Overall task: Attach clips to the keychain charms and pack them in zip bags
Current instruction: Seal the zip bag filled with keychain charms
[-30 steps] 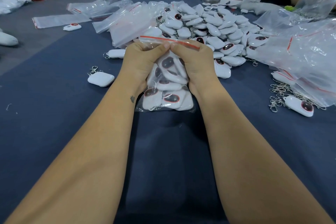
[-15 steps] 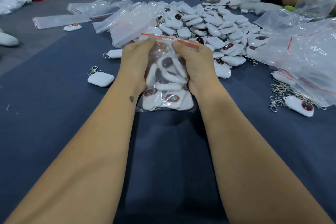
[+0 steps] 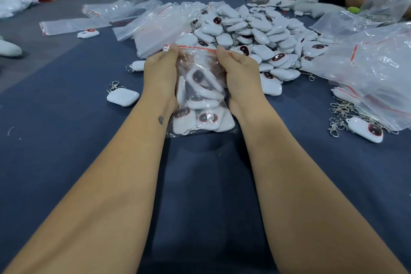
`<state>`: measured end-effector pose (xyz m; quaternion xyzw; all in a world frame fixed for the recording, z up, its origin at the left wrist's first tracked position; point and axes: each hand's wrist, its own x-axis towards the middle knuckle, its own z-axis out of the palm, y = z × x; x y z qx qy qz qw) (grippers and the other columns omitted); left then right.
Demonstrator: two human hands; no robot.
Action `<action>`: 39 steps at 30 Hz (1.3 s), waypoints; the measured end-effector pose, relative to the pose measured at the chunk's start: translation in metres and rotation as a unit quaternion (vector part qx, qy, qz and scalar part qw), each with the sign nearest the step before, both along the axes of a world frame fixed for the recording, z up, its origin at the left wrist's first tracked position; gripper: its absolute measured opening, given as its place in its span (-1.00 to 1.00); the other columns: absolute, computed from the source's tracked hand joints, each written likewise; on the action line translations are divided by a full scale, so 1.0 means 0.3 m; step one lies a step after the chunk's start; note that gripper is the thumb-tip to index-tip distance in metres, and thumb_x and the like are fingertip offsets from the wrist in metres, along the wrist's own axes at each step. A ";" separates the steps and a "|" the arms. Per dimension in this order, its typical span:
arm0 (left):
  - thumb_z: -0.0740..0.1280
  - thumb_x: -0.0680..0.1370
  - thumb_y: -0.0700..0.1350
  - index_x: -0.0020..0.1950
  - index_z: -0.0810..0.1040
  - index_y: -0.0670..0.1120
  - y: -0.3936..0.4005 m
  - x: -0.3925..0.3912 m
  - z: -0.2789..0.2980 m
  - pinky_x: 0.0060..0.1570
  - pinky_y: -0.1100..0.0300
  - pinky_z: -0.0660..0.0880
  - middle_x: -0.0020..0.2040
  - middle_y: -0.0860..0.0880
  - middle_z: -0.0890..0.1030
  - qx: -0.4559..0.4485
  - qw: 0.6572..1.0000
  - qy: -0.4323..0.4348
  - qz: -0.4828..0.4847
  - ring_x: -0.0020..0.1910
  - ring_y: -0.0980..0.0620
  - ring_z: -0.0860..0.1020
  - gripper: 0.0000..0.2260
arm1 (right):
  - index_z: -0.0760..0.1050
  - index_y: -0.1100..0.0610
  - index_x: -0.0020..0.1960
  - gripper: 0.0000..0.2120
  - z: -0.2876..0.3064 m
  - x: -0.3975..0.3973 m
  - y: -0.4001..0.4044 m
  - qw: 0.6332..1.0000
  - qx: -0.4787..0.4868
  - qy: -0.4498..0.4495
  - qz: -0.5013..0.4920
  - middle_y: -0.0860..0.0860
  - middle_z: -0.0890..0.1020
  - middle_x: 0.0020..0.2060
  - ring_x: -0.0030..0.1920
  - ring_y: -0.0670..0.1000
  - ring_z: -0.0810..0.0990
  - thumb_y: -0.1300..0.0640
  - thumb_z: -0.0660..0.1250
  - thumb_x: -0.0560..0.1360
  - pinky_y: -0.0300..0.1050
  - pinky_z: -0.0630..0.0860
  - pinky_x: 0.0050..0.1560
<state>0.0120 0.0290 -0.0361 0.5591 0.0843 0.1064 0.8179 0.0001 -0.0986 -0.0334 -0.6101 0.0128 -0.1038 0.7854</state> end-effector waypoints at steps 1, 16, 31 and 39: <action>0.34 0.60 -0.10 -0.24 0.59 -0.15 0.001 -0.004 0.004 -0.23 0.11 0.59 -0.32 -0.08 0.65 -0.023 0.999 0.004 -0.026 -0.34 -0.05 0.61 -0.76 | 0.60 0.15 -0.25 -0.75 0.000 0.000 -0.001 1.000 0.002 -0.009 -0.007 0.03 0.61 -0.38 -0.32 0.00 0.52 0.17 0.34 0.59 -0.12 0.54 -0.17; 0.45 0.47 -0.18 -0.10 0.54 -0.03 0.105 -0.098 0.060 -0.25 0.19 0.53 -0.30 0.07 0.63 0.193 0.977 -0.017 -0.084 -0.33 0.12 0.60 -0.89 | 0.60 0.15 -0.03 -0.89 0.020 -0.034 0.065 0.999 0.036 -0.004 0.013 0.11 0.68 -0.06 -0.03 0.10 0.65 0.11 0.39 0.51 0.13 0.57 0.19; 0.40 0.47 -0.03 0.15 0.58 -0.09 0.618 0.067 0.302 -0.01 -0.01 0.60 0.03 -0.13 0.66 0.455 0.878 -0.016 0.145 -0.07 -0.11 0.63 -0.71 | 0.35 0.06 0.23 -0.59 0.139 0.095 0.603 0.978 -0.111 0.002 0.178 -0.03 0.59 0.03 0.12 0.05 0.58 0.08 0.46 0.47 0.04 0.52 0.22; 0.29 0.50 -0.23 0.43 0.43 -0.07 0.581 0.177 0.103 0.25 0.05 0.41 0.35 -0.18 0.48 0.610 0.783 0.077 0.098 0.29 -0.18 0.43 -0.52 | 0.59 0.14 0.14 -0.78 0.069 0.114 0.475 0.932 -0.331 -0.045 0.141 -0.02 0.64 -0.01 0.04 0.00 0.58 0.14 0.34 0.52 -0.12 0.47 0.05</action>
